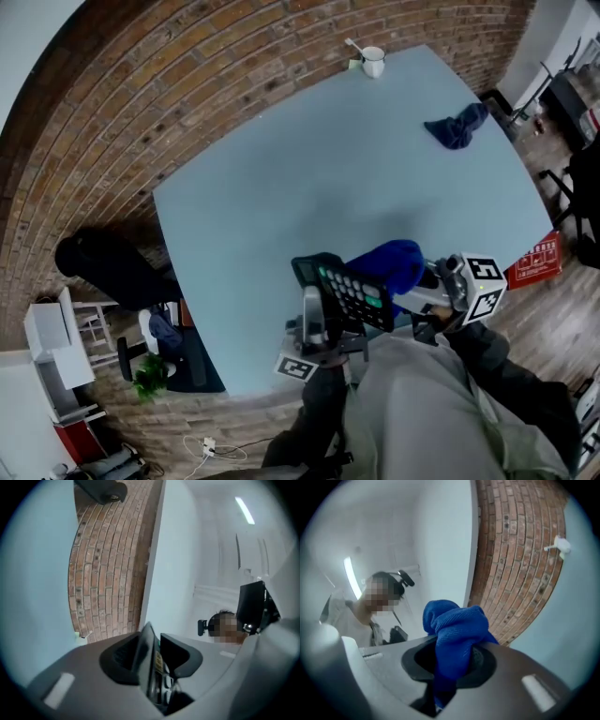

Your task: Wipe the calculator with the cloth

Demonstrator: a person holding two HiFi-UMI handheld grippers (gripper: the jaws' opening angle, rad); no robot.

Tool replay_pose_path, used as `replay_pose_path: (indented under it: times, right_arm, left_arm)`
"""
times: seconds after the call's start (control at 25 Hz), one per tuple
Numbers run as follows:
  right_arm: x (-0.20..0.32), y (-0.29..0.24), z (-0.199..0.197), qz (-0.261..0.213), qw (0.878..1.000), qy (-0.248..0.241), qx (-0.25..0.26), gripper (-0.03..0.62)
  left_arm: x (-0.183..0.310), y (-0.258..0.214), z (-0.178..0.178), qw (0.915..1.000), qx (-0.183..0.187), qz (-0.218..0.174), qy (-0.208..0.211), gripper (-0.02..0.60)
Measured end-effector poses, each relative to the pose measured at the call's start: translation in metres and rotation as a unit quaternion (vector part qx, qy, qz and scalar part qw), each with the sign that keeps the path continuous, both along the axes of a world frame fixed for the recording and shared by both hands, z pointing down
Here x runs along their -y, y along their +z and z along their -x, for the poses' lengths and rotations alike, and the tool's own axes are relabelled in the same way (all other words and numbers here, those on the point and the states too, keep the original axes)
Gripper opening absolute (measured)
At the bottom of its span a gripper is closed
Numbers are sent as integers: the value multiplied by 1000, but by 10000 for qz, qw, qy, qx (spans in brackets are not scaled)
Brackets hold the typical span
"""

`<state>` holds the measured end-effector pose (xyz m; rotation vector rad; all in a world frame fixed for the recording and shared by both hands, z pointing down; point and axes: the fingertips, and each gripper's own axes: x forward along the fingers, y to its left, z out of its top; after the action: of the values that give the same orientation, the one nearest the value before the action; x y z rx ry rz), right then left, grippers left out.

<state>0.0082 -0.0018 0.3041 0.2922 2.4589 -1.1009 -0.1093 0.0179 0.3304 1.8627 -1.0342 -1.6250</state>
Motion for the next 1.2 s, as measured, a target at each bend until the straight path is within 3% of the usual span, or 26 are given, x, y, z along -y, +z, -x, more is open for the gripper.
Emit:
replay_pose_path:
  times: [0.04,0.16,0.2,0.36,0.44,0.48,0.56,0.64,0.68,0.76,0.84,1.0,1.04,1.12,1.2]
  right_arm:
    - [0,8,4,-165,9992,94,-349,72]
    - [-2,23,6,-377,9952,195,-885,74]
    - [-2,23,5,-349,9956,156,-861,74]
    - [-8,4,-19,-345,9983,-357,-320,74]
    - [-20,-7,-28,-1076,9911,-439,-649,74]
    - [-26,-5,-27,-1633,9793,-390,-1131,74]
    - [-35,11,-14,-2647,9329,-247,-2428,74]
    - [-30,33,1,-3119,8830,-61,-3506,74]
    - [-24,39,7,-3151,8703,56,-3784,74]
    - [-14,44,18,-3128,8594,131,-4042,72]
    - [-20,45,28,-3366,8405,-56,-4246,72]
    - [-46,48,46,-4356,7769,-512,-4517,72]
    - [-41,45,45,-4499,7704,-381,-4502,72]
    - [-17,32,43,-4518,7803,215,-4320,72]
    - [6,27,40,-4307,7860,649,-4388,72]
  left_arm:
    - [-2,-4,-2,9999,72,-116,26,92]
    - [-5,-8,-9,9972,729,-136,81,66]
    - [-5,-10,-7,9973,718,-142,62,66]
    - [-3,-7,16,9998,-103,-3,-149,60]
    - [-2,4,26,9984,171,415,-349,57]
    - [-2,8,30,9951,523,673,-492,55]
    - [0,10,29,9820,1397,1035,-737,55]
    - [3,2,19,9684,2062,1111,-855,55]
    - [4,-1,14,9630,2258,1139,-927,55]
    - [3,-1,13,9566,2407,1229,-1091,55]
    - [1,-1,17,9540,2439,1261,-1203,55]
    - [0,-7,11,9467,2693,1206,-1290,55]
    - [-1,-8,10,9462,2703,1198,-1316,55]
    - [-4,-9,11,9456,2731,1175,-1324,55]
    - [-4,-10,6,9390,2980,1165,-1263,55]
